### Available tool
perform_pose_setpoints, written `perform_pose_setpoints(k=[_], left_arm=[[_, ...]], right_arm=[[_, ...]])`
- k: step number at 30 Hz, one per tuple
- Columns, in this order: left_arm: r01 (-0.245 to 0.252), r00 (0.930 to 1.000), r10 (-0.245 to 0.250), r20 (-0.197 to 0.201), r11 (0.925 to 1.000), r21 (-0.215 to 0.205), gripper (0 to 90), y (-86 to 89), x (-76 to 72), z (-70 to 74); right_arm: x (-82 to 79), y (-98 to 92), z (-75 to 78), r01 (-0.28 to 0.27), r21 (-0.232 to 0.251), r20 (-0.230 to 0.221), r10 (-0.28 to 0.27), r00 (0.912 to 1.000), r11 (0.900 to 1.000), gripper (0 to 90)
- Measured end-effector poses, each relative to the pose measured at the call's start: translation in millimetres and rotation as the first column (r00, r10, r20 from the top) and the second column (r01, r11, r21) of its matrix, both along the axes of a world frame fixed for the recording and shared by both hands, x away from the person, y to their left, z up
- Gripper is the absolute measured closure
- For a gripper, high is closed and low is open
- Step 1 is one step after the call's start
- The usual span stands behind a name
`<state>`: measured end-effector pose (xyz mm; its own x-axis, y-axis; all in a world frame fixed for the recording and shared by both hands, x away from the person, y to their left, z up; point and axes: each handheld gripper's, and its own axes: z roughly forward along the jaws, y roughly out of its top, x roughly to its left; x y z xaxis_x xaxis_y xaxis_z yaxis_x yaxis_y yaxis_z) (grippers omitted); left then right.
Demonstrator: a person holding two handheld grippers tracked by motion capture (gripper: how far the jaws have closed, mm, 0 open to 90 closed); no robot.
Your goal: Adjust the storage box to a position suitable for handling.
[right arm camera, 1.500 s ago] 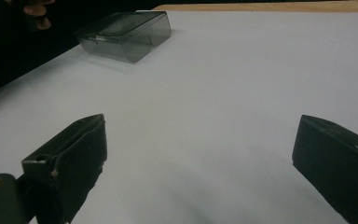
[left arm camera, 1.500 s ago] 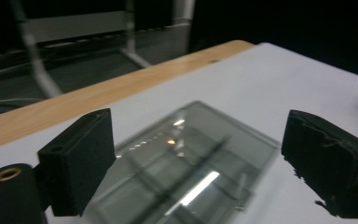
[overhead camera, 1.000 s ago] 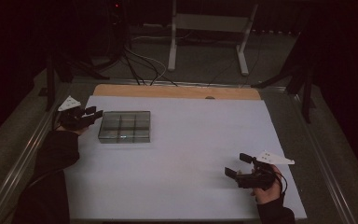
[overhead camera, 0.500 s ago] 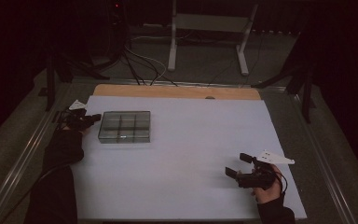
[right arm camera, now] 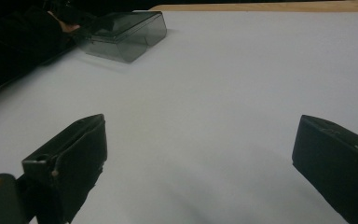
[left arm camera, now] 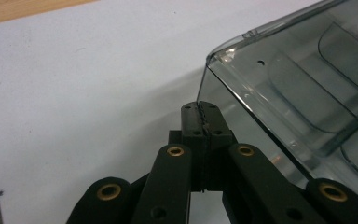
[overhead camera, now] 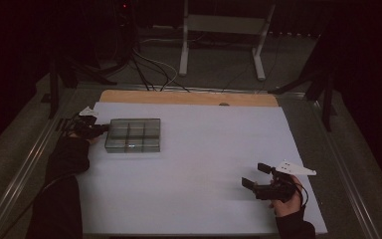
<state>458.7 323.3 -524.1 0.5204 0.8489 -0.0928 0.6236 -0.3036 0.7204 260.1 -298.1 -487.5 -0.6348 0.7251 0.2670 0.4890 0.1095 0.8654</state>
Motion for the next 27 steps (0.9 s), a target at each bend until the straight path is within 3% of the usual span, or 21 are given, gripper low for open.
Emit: perform_pose_setpoints(k=[4,8,13,21,25,26,27], left_arm=[[0.015,0.9999,-0.015,-0.006,0.9995,0.028,90.0,-1.6,-0.7,4.0],[0.048,0.9987,-0.048,-0.016,0.9987,0.018,90.0,-9.5,0.0,5.2],[0.131,0.9906,-0.130,-0.043,0.9908,0.032,90.0,-30.0,1.0,6.0],[0.246,0.9666,-0.243,-0.081,0.9688,0.028,90.0,-60.5,-0.5,9.5],[0.304,0.9492,-0.300,-0.094,0.9523,0.026,90.0,-75.9,-3.3,10.8],[0.304,0.9492,-0.300,-0.094,0.9523,0.026,90.0,-75.9,-3.3,10.8],[0.328,0.9410,-0.325,-0.095,0.9443,0.023,90.0,-82.3,-4.7,11.3]], right_arm=[[0.4,0.7,-0.1,-0.002,-0.004,0.000,0.002,1.0000,1.000,3.4],[0.8,1.8,0.0,-0.006,-0.007,0.003,0.006,1.0000,1.000,3.4],[0.2,1.8,0.6,-0.004,-0.009,0.008,0.004,1.0000,1.000,3.4],[-1.4,3.2,1.4,-0.008,-0.015,0.064,0.009,0.9979,1.000,3.4],[-1.7,5.3,1.7,-0.017,-0.021,0.090,0.019,0.9958,1.000,3.4],[-1.7,5.3,1.7,-0.017,-0.021,0.090,0.019,0.9958,1.000,3.4],[-1.4,6.5,1.9,-0.023,-0.033,0.095,0.026,0.9951,0.999,3.4]])
